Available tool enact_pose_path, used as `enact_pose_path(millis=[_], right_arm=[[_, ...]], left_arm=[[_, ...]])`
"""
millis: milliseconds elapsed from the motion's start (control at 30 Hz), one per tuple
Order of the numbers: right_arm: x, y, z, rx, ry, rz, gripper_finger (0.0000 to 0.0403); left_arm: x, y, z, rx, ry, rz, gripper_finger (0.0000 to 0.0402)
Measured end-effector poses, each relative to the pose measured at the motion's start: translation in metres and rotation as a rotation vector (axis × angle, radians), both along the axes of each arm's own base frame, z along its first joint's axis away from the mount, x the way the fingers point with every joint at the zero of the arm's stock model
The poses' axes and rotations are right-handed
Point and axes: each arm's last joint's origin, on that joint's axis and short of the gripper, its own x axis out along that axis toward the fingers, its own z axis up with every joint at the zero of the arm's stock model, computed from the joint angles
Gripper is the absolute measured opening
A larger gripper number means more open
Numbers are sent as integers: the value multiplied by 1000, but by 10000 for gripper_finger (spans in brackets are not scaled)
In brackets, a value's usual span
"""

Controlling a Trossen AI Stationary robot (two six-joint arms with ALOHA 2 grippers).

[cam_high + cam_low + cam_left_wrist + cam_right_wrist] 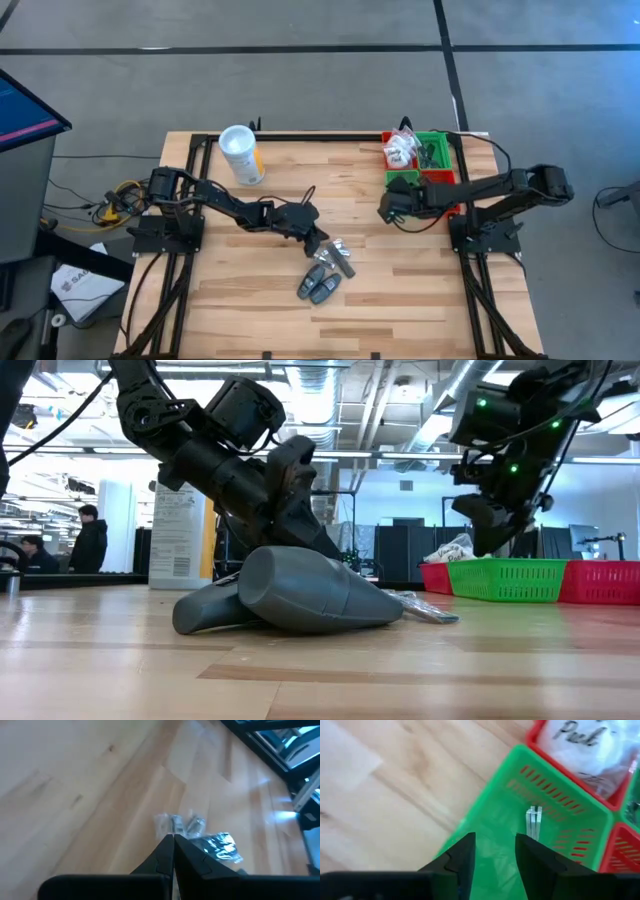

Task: Pick & Place Travel size toiletries
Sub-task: Put the black comb into the top green bin

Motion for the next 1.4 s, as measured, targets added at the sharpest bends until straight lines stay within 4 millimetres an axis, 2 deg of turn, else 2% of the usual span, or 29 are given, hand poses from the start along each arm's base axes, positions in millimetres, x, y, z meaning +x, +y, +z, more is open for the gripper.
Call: enact_pose_path(millis=[333, 633, 800, 1100, 1300, 1400], right_arm=[[12, 21, 15, -3, -55, 105, 120], [17, 30, 22, -5, -72, 155, 120], [20, 32, 27, -11, -82, 180, 120], [23, 34, 29, -20, -97, 211, 120], [25, 34, 30, -26, -102, 229, 120], [25, 34, 30, -26, -102, 229, 120]], left_arm=[[0, 6, 0, -120, 8, -27, 12], [-1, 4, -1, -206, 39, -29, 97], [-2, 5, -2, -223, 46, -13, 122], [-3, 4, -5, -209, 79, 20, 136], [-3, 4, -19, -224, 122, 52, 137], [-2, 5, -19, -227, 116, 56, 137]])
